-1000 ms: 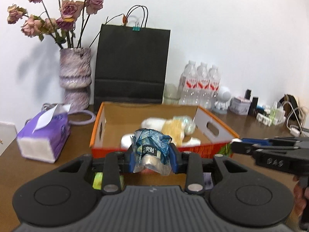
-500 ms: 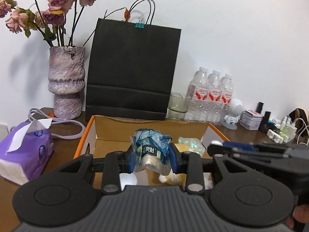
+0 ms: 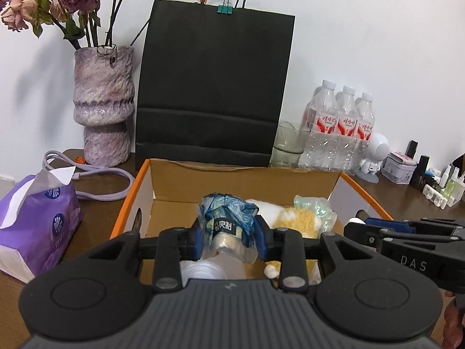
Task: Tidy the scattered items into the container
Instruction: 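Lower the white object and snack packet into the cardboard box and release, then lift both open grippers out of the box and move back over the table, then grasp the red rose with the right gripper while the left grasps the white round tin, then carry the rose and tin over the cardboard box and open both grippers, then withdraw both grippers from the box toward the remaining items on the table, then grasp the small beige box with the right gripper while the left grasps the green tissue pack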
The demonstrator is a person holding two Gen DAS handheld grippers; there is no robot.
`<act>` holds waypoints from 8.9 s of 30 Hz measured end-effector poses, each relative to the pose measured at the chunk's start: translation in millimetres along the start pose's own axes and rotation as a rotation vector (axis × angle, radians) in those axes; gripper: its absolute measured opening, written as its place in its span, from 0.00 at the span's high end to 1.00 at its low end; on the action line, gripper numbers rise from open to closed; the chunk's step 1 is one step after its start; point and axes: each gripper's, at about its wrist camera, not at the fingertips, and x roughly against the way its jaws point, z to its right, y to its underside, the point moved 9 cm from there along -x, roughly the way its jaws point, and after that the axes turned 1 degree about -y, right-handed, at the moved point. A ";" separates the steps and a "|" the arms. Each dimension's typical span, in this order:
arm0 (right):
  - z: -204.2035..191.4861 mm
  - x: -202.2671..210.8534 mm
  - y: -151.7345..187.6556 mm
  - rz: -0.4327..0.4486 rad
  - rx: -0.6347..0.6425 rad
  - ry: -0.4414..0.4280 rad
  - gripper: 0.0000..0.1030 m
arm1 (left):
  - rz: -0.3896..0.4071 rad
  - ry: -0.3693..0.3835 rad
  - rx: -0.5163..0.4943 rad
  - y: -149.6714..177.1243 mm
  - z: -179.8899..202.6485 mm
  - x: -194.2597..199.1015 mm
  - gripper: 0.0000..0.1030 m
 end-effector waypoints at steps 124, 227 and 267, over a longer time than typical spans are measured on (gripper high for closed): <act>-12.4 115.8 92.0 0.050 0.019 -0.018 0.59 | -0.051 0.090 -0.115 105.7 15.2 121.9 0.61; -1.6 107.4 60.1 -0.003 0.003 0.056 0.00 | 0.042 -0.094 -0.013 40.6 -29.9 136.2 0.00; 16.1 102.5 137.0 -0.125 -0.032 0.084 0.69 | -0.144 -0.125 -0.050 112.5 -63.6 75.4 0.54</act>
